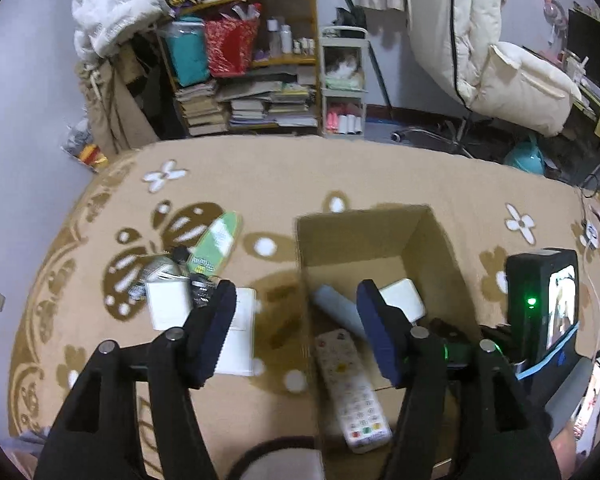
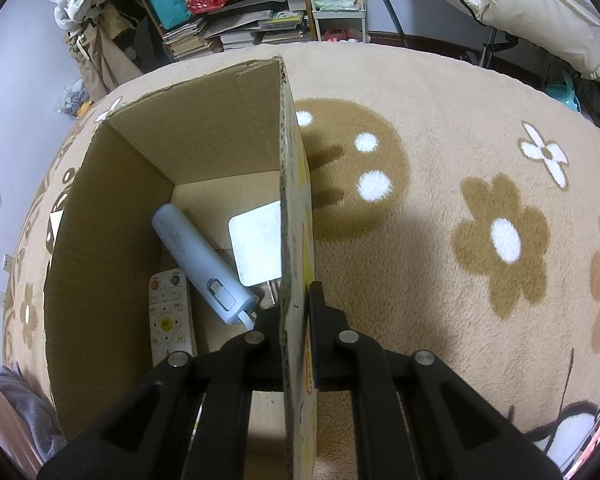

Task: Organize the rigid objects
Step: 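Move the left tool back to the items and grasp the grey power bank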

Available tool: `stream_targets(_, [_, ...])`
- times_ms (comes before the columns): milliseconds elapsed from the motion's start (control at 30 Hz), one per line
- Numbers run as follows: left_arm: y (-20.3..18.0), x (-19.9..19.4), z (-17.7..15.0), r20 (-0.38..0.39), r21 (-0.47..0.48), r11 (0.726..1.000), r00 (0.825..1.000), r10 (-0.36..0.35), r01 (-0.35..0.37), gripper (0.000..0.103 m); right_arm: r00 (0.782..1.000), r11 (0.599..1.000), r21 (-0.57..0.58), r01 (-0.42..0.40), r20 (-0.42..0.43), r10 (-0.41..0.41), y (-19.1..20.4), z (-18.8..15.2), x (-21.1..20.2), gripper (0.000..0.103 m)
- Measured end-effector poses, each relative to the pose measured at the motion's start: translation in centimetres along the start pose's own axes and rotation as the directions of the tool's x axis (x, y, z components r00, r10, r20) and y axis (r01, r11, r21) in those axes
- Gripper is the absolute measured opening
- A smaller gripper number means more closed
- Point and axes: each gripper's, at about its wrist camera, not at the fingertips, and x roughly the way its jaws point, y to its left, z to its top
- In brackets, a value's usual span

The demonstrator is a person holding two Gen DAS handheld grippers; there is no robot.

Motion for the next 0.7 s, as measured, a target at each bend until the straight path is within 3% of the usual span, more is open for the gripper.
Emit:
stream_targets(33, [0.5, -0.1, 0.1, 0.000, -0.008, 1.000, 1.000, 0.005, -0.005, 0.076, 1.000, 1.000, 0.000, 0.000, 0.000, 0.000, 0.1, 0.0, 0.1, 0.009])
stream_targets(233, [3.9, 0.3, 0.1, 0.007, -0.063, 0.996, 0.998, 0.065, -0.064, 0.097, 1.000, 1.000, 0.000, -0.001, 0.000, 0.001, 0.0, 0.0, 0.0, 0.009])
stream_targets(700, [12.7, 5.9, -0.9, -0.077, -0.213, 0.961, 0.984, 0.161, -0.174, 0.098, 1.000, 1.000, -0.001, 0.000, 0.000, 0.000, 0.0, 0.0, 0.0, 0.009])
